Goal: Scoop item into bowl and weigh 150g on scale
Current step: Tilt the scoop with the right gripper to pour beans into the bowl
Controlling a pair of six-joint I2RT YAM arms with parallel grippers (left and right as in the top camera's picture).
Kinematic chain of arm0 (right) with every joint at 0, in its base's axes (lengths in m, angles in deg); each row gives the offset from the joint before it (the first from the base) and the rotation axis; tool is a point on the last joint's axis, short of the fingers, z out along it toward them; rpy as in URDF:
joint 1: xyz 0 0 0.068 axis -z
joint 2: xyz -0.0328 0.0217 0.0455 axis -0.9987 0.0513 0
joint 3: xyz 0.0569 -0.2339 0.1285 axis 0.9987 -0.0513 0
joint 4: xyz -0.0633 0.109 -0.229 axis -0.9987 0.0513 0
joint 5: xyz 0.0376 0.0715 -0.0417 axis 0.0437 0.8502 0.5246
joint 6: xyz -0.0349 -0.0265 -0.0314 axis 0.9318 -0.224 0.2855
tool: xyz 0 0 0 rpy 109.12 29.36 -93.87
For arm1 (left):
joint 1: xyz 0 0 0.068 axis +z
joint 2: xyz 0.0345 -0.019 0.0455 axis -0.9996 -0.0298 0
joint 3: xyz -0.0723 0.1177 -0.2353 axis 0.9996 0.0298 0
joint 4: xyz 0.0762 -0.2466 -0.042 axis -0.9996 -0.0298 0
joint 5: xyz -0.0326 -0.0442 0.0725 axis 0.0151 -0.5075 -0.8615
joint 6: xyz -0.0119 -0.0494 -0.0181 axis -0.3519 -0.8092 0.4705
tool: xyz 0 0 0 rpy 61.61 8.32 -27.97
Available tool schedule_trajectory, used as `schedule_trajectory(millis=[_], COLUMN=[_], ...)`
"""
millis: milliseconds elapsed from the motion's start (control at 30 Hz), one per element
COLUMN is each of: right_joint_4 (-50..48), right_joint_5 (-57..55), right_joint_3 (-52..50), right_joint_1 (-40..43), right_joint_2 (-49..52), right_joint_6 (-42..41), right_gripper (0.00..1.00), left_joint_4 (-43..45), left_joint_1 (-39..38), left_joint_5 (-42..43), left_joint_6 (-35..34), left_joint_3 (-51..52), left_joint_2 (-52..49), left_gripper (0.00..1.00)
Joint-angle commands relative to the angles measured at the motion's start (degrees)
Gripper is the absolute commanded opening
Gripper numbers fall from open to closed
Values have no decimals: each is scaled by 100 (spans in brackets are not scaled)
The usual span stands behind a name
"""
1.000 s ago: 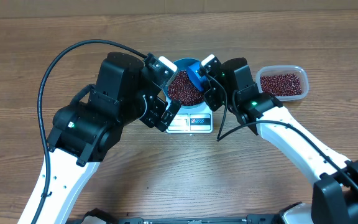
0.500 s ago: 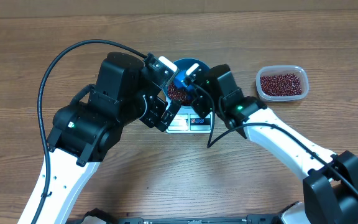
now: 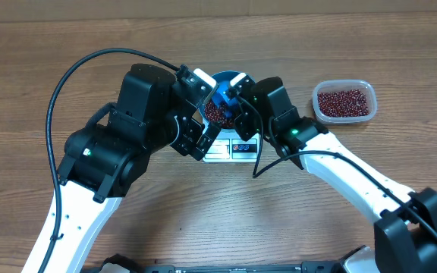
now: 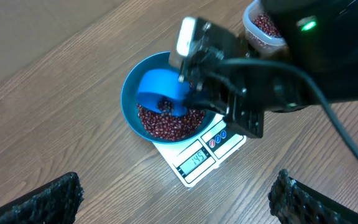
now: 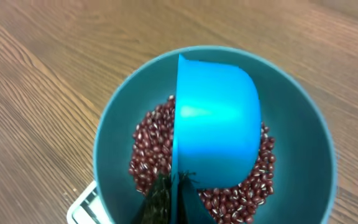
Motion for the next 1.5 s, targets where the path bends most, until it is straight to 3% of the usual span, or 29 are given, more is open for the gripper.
schedule_trajectory(millis=[0, 1467], right_joint_4=[-76, 90], right_joint_5=[81, -420], right_joint_3=[160, 157], right_joint_1=[50, 66], right_joint_2=[-442, -636], right_joint_6=[-350, -164], right_gripper=[4, 4], left_joint_4=[9, 9], left_joint_1=[9, 9], left_joint_5=[101, 101], left_joint_6=[-61, -59], left_joint_3=[-122, -122], left_joint_2=[-28, -28], left_gripper=[100, 100])
